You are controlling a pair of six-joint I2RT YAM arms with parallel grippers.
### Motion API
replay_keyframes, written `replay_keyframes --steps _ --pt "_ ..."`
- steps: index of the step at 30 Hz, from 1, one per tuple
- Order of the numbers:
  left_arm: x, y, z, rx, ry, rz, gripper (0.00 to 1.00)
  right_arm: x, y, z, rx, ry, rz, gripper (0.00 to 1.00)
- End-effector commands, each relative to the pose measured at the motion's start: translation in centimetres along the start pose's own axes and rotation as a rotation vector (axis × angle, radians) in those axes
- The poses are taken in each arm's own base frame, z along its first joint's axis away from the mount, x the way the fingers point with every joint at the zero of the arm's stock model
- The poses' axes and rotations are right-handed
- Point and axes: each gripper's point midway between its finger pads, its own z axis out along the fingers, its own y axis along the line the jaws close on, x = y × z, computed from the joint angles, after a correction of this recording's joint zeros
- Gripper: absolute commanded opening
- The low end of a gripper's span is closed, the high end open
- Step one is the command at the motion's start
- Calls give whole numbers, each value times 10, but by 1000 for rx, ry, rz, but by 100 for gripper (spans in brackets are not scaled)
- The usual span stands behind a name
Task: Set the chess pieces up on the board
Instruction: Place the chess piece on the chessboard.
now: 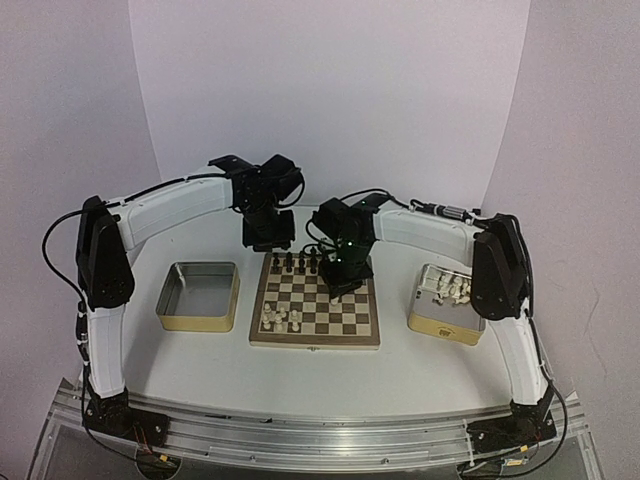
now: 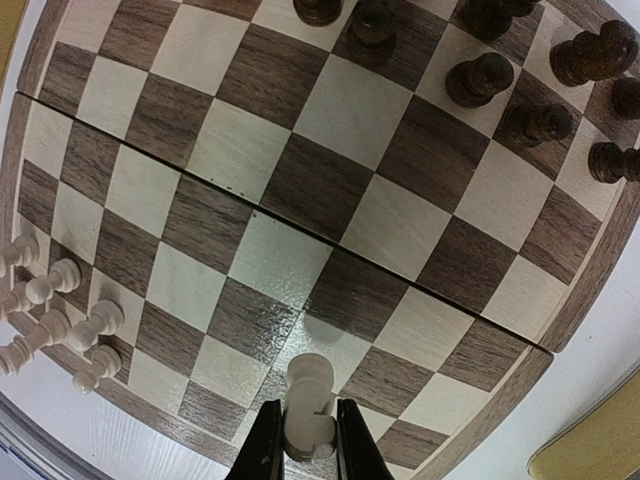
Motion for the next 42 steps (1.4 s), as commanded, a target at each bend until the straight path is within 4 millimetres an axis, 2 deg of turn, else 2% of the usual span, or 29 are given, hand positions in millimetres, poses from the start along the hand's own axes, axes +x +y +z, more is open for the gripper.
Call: replay_keyframes --steps 1,8,14,17,24,29,33,37,40,42 --pt "-9 5 -26 11 -51 -27 32 -5 3 3 14 -11 -24 2" --pt "-6 10 -24 3 -48 -43 32 3 4 14 33 13 -27 9" --pt "-4 12 -24 3 -40 -50 32 4 3 12 32 10 -20 26" --pt "-3 12 -25 6 -43 -55 32 3 4 7 30 -1 -16 30" --pt "-3 10 -26 26 -43 -61 32 -4 1 -20 47 -65 0 37" --pt "-2 0 -23 53 -47 -40 32 -4 -13 -57 91 -139 11 39" --pt "3 -18 -20 80 -34 9 32 -6 -42 -98 167 -227 51 40" --pt "21 -49 -12 119 8 104 33 -4 -99 -135 184 -283 222 40" --pt "40 -77 -3 128 52 189 34 3 -145 -152 200 -302 334 41" --pt "54 -91 7 131 94 234 36 6 -166 -160 223 -314 369 41"
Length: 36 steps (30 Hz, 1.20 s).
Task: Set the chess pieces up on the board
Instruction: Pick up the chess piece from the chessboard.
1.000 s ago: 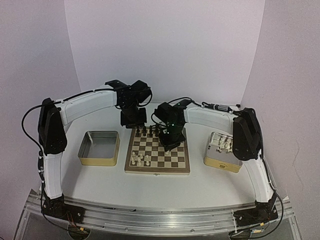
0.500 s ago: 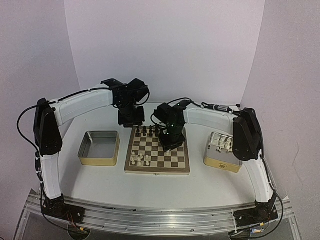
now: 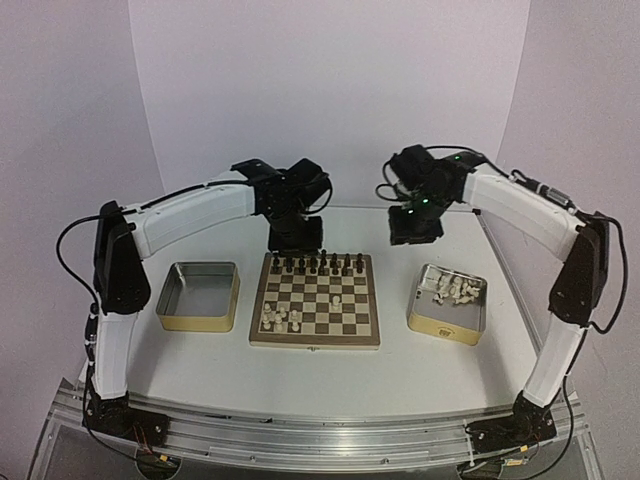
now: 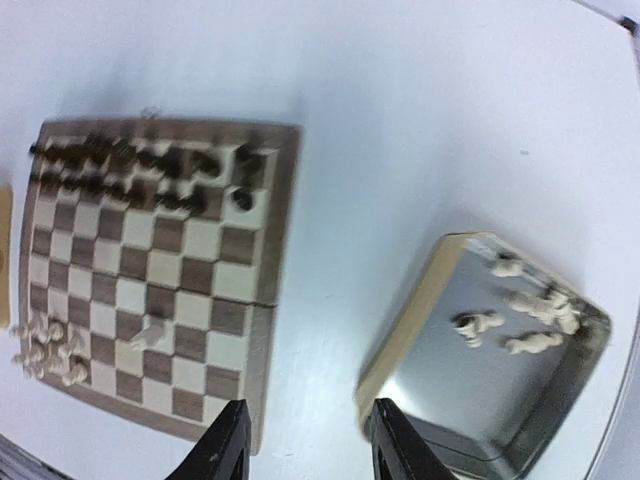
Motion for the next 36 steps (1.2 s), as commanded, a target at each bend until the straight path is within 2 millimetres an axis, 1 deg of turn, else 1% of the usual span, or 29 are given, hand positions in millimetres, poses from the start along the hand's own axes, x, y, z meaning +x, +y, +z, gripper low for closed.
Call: replay_keyframes --steps 1,3,5,11,15,21,31,36 --pt "29 -40 20 32 94 137 37 -9 -62 -14 93 -34 126 41" --pt "41 -48 33 30 131 171 40 -10 -72 -16 104 -40 136 41" --pt "48 -52 40 28 150 190 42 -10 -76 -17 106 -38 141 41" --pt "62 -51 63 10 182 201 42 -8 -75 -15 93 -27 138 41" --pt "61 -55 76 14 171 184 40 -8 -73 -12 85 -19 126 41" --pt "60 -58 87 7 166 171 39 -11 -69 -8 73 -11 114 41" --pt "57 -62 97 13 157 180 35 -14 -66 -3 61 -4 101 40" --pt "56 -61 100 13 156 179 31 -14 -65 -2 61 -1 101 40"
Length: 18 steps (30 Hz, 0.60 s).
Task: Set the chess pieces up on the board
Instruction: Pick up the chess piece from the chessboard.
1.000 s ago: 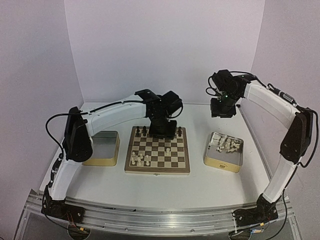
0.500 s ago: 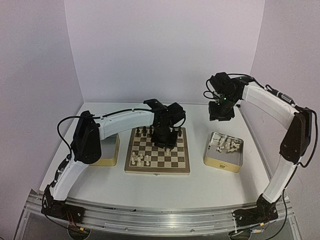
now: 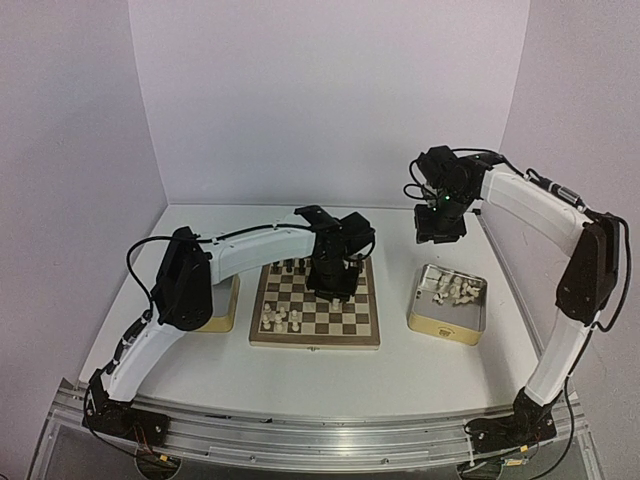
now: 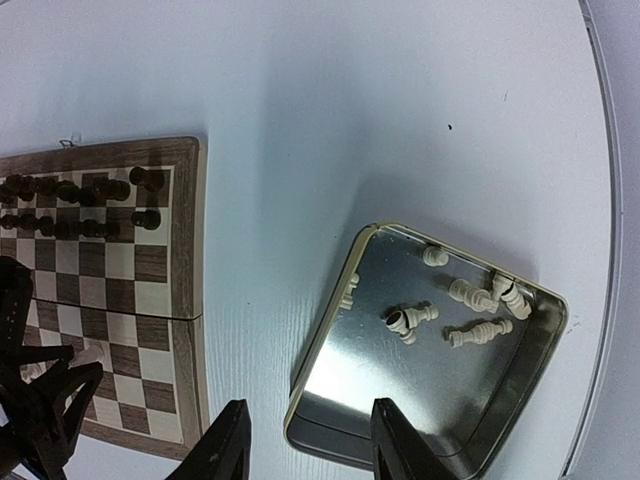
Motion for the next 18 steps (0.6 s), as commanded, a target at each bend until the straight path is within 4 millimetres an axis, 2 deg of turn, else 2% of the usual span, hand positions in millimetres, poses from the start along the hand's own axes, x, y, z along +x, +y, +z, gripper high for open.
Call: replay_keyframes --steps 1,5,12,18 --pt "-16 -8 -10 34 -50 -7 30 -8 5 -6 -20 -20 -5 40" --pt "-16 -6 -10 31 -47 -10 27 -9 5 -5 -19 -19 -5 40" --pt "-17 -5 -11 29 -51 -11 14 -9 6 -3 -22 -18 -8 40" --pt "-16 -3 -23 30 -59 -17 12 -9 7 -3 -26 -17 -8 39"
